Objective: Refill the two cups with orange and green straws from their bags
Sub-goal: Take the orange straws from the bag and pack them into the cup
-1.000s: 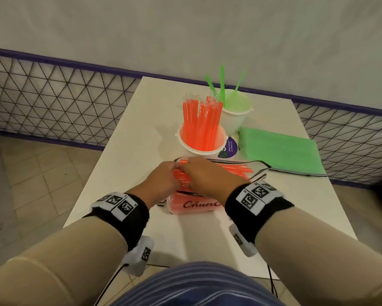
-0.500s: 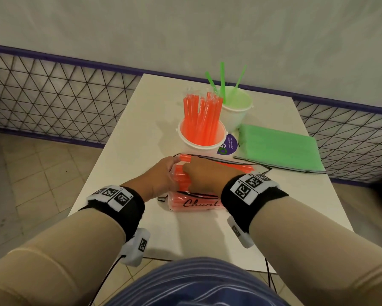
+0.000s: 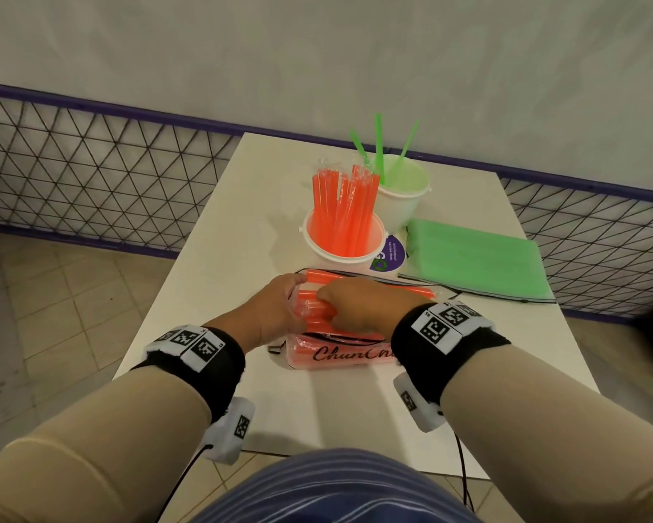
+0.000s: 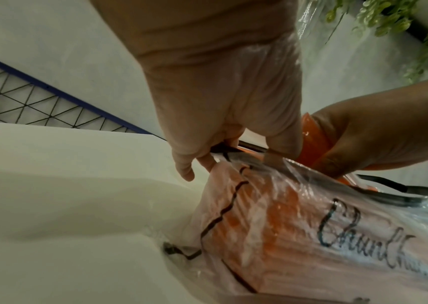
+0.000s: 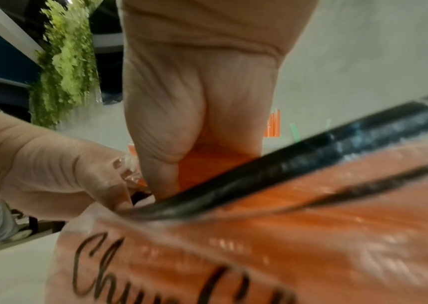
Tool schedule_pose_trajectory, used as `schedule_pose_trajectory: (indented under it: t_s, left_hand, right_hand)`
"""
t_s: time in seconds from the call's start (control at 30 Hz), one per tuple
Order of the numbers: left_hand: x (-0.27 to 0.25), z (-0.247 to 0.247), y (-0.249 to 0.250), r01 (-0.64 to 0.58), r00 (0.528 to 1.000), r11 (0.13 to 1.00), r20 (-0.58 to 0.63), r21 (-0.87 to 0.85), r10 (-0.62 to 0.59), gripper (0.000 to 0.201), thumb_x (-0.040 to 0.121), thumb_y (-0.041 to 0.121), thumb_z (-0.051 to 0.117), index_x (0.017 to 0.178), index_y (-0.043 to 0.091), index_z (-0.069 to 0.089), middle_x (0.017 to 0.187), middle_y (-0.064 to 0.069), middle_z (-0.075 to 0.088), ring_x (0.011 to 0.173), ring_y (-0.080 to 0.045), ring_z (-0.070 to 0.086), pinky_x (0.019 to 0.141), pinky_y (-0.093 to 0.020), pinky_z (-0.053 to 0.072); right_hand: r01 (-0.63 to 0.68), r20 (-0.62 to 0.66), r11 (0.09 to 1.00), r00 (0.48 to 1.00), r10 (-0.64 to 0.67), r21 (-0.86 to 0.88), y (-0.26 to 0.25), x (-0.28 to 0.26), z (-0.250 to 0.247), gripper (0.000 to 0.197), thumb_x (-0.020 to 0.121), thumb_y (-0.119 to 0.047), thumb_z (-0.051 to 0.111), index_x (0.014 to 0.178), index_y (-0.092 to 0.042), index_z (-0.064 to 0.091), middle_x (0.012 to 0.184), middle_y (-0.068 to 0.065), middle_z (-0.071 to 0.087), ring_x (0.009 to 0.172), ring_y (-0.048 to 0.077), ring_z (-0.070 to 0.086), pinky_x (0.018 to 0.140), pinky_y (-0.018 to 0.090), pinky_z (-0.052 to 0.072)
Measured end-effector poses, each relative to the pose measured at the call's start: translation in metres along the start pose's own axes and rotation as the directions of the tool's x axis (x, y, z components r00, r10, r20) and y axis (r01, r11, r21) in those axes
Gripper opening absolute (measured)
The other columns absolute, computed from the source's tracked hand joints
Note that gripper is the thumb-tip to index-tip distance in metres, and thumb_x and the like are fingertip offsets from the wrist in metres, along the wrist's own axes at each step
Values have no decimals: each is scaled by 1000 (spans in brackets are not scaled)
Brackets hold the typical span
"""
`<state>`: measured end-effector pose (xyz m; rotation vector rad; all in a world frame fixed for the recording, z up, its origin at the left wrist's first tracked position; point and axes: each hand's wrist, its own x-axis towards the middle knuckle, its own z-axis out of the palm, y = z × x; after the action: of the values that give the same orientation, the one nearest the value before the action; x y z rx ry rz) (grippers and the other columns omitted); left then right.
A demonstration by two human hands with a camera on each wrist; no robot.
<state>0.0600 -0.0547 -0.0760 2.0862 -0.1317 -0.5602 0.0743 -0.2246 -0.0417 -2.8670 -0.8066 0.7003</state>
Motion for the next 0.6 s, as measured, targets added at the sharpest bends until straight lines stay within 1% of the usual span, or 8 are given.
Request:
schedule_pose_trajectory:
  t_s: [0.03, 0.13, 0.2, 0.27, 0.33, 0.43, 0.53, 0.6]
  left_hand:
    - [0, -1, 0, -12, 1000, 1000, 4, 10, 12, 81, 75, -1, 71, 144, 22, 37, 127, 10, 43, 104, -10, 53, 78, -20, 50]
    - [4, -5, -1, -72, 997, 997, -12, -8, 72, 46, 75, 7, 71, 114, 28, 60, 123, 7, 56, 110, -17, 58, 89, -33, 51]
    - [5, -10, 0, -67, 992, 998, -104, -3, 66, 31, 79, 14, 70, 107, 25, 62, 129, 7, 49, 115, -16, 51, 90, -29, 42]
    - [10, -14, 5, -102, 963, 995, -251, -9, 96, 27, 82, 20, 72, 107, 23, 62, 132, 7, 43, 121, -12, 44, 93, -24, 32]
    - [15, -18, 16, -155, 923, 988, -354, 14, 150, 38, 82, 30, 75, 115, 27, 58, 133, 7, 41, 123, -9, 41, 99, -24, 30]
    - [32, -20, 35, -148, 919, 973, -338, 178, 201, 54, 78, 43, 76, 125, 29, 54, 146, 0, 34, 136, -15, 32, 110, -30, 28]
    - [46, -14, 48, -32, 958, 970, -270, 240, 99, 60, 75, 50, 76, 125, 27, 52, 156, -6, 19, 143, -23, 24, 99, -28, 32]
    - [54, -10, 52, 9, 961, 962, -269, 271, 66, 58, 72, 53, 77, 116, 25, 54, 154, -6, 22, 139, -26, 32, 97, -31, 36]
  right_hand:
    - [6, 2, 1000, 1000, -6, 27, 0, -2, -4, 13, 88, -17, 58, 84, -27, 50, 84, -5, 62, 75, 17, 57, 60, 26, 36]
    - [41, -60, 978, 998, -29, 206, -5, -12, -30, 8, 95, -20, 56, 95, -25, 51, 86, -14, 57, 77, 7, 54, 63, 18, 35]
    - [40, -127, 923, 992, 10, 382, -6, -23, -55, 22, 99, -26, 53, 120, -21, 53, 108, -13, 58, 97, 7, 54, 75, 21, 39]
    - [85, -269, 825, 959, 83, 558, -3, -33, -83, 34, 100, -29, 50, 133, -23, 47, 112, -14, 57, 101, 5, 53, 76, 18, 40]
    - [197, -444, 679, 871, 210, 708, 3, -38, -109, 32, 99, -30, 51, 131, -26, 49, 103, -12, 64, 97, 7, 59, 82, 20, 45]
    - [401, -581, 434, 669, 463, 807, 16, -31, -129, 17, 98, -28, 52, 114, -27, 55, 96, -5, 68, 100, 15, 64, 98, 39, 49]
    - [443, -575, 375, 530, 623, 814, 31, -12, -118, 27, 97, -22, 53, 124, -19, 53, 111, 0, 65, 107, 17, 62, 100, 39, 48]
    - [396, -559, 400, 493, 667, 827, 39, 1, -101, 33, 97, -21, 53, 129, -16, 49, 116, -1, 63, 104, 13, 62, 92, 29, 50]
